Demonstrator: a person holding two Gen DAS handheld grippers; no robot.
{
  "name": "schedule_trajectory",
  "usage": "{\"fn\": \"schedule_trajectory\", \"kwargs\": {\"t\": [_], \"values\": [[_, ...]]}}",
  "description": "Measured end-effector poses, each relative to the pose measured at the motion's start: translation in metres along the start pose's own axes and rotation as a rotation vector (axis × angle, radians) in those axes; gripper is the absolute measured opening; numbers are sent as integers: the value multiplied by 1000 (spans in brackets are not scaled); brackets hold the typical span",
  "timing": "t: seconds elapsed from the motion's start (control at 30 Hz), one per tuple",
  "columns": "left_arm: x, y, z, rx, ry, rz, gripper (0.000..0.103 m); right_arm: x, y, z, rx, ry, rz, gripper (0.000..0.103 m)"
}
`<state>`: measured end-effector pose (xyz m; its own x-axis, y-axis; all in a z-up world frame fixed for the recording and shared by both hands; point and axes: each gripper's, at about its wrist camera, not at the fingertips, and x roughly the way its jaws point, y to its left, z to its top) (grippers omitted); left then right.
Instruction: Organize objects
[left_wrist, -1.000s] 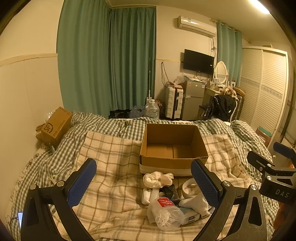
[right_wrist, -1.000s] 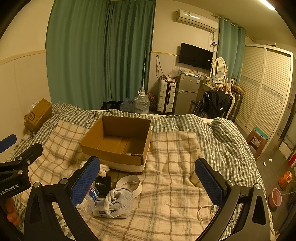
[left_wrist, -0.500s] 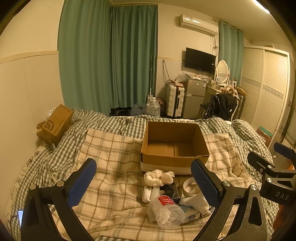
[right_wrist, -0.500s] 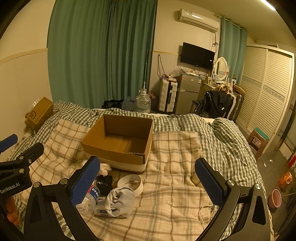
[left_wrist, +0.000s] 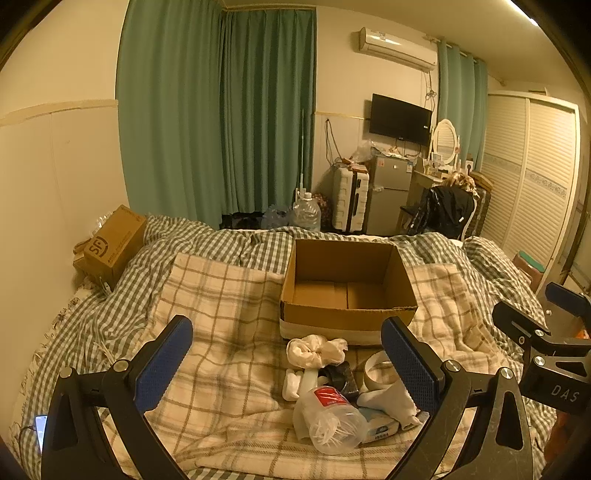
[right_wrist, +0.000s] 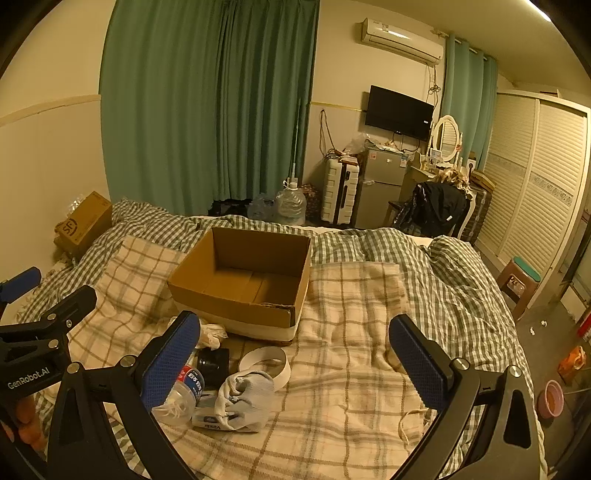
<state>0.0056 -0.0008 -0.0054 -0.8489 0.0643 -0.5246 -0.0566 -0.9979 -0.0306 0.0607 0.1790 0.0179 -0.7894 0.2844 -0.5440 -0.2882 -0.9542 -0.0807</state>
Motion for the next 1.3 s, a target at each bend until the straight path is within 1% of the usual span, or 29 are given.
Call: {"fn": "schedule_trajectory", "kwargs": {"t": [0.5, 0.63, 0.77, 0.87, 1.03, 1.2, 1.3], "values": [[6, -6, -6, 14, 20, -17, 103, 3, 2, -4, 2, 10, 16, 103], [7, -8, -7, 20, 24, -20, 103, 3, 0, -5, 8, 13, 22, 99], [11, -11, -11, 24, 44, -24, 103, 6, -1, -7, 10, 23, 30, 99], [17, -14, -16, 28, 70, -24, 103, 9, -2, -9, 11, 30, 33, 99], [31, -17, -28, 26, 141, -31, 103, 16, -4, -14, 17, 48, 37, 99], [49, -24, -47, 50, 237, -33, 103, 26, -7, -21, 29, 79, 38, 99], [63, -27, -58, 56, 301, -52, 103, 34, -6, -28, 31, 107, 41, 99]]}}
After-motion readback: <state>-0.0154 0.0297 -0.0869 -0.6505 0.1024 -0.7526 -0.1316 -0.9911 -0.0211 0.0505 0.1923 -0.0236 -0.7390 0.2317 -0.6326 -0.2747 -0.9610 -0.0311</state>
